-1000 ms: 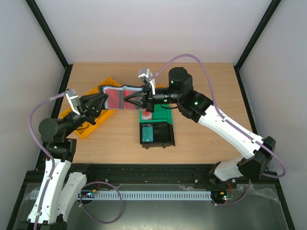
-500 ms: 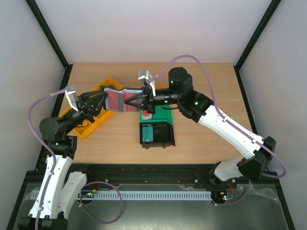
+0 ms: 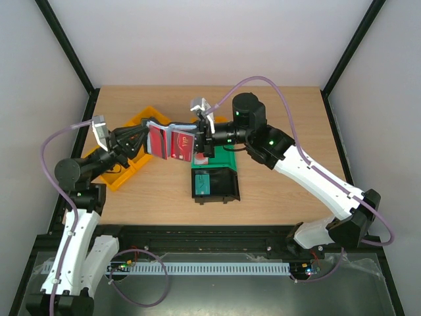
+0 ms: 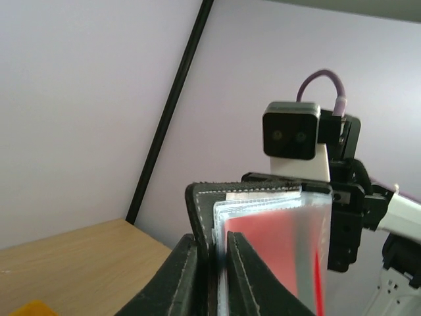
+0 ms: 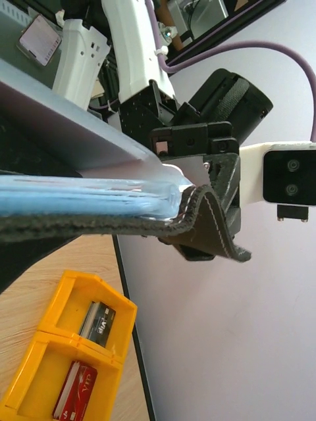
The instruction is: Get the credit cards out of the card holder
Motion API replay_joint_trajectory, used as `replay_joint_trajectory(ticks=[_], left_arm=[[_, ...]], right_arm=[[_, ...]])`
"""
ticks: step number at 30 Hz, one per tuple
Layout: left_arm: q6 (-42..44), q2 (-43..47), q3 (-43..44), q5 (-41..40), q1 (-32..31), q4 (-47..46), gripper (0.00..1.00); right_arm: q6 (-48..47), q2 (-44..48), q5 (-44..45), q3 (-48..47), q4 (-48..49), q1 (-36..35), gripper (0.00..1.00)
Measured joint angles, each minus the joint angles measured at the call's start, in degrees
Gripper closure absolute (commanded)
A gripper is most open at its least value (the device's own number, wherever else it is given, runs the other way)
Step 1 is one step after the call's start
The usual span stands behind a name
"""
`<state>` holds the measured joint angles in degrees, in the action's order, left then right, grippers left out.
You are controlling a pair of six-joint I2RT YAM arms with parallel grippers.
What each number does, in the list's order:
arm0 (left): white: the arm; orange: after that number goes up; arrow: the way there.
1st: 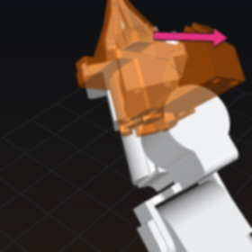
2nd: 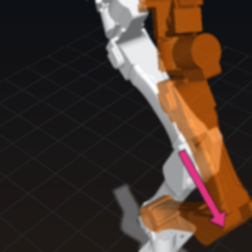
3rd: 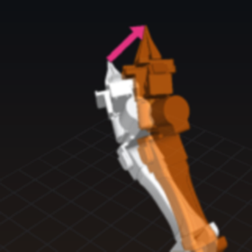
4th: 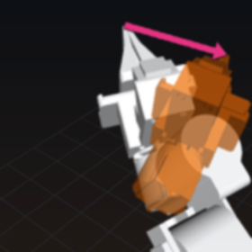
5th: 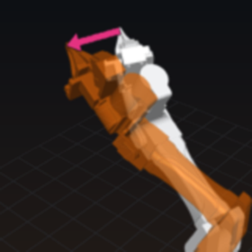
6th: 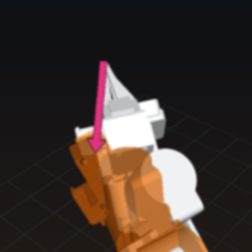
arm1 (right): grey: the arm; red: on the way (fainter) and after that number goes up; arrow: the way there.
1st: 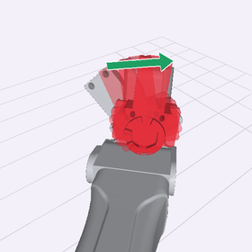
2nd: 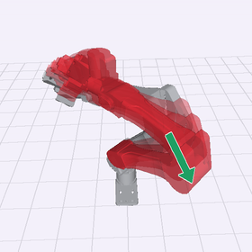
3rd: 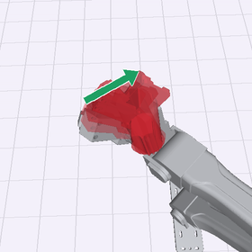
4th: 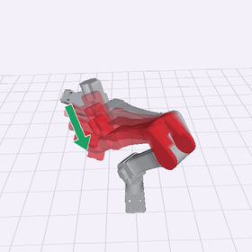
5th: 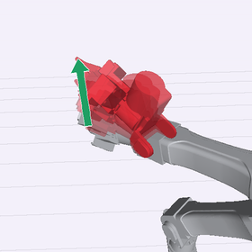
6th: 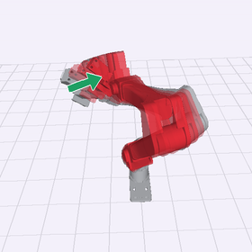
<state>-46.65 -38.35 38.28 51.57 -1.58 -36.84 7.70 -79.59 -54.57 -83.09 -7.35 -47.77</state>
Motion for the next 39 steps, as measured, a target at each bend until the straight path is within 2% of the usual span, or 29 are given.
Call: replay_joint_trajectory(ticks=[3,11,17,21,32,34,37,38,39], left_arm=[[1.7,-0.7,0.0,1.7,-0.5,0.4,0.79],[8.1,-0.7,0.0,3.6,-2.2,5.0,0.55],[9.6,-0.6,0.0,4.8,-2.6,6.0,0.35],[9.4,-0.2,0.0,5.5,-3.0,6.4,0.26],[10.6,0.0,0.0,5.2,-4.0,8.4,0.30],[11.0,0.0,0.0,5.2,-4.6,9.0,0.34],[11.5,-0.1,0.0,5.2,-5.3,9.5,0.54],[12.0,-0.1,0.0,5.2,-5.4,9.6,0.67],[12.4,-0.1,0.0,5.2,-5.5,9.6,0.73]], right_arm=[[0.0,0.2,-0.4,0.0,-0.2,0.0,0.98],[0.2,0.2,-0.6,0.0,-0.1,0.0,0.98],[0.3,0.2,0.6,0.0,-0.2,0.0,0.98],[0.3,0.2,2.3,0.0,-0.2,-0.1,0.98],[1.4,-0.3,4.3,-1.0,-1.0,-0.2,0.98],[1.7,-0.7,4.3,-1.3,-1.0,-0.2,0.98],[1.8,-1.6,4.3,-1.7,-1.0,-0.2,0.98],[1.8,-1.8,4.2,-1.7,-1.1,-0.2,0.98],[1.8,-2.0,4.2,-1.8,-1.1,-0.2,0.99]])
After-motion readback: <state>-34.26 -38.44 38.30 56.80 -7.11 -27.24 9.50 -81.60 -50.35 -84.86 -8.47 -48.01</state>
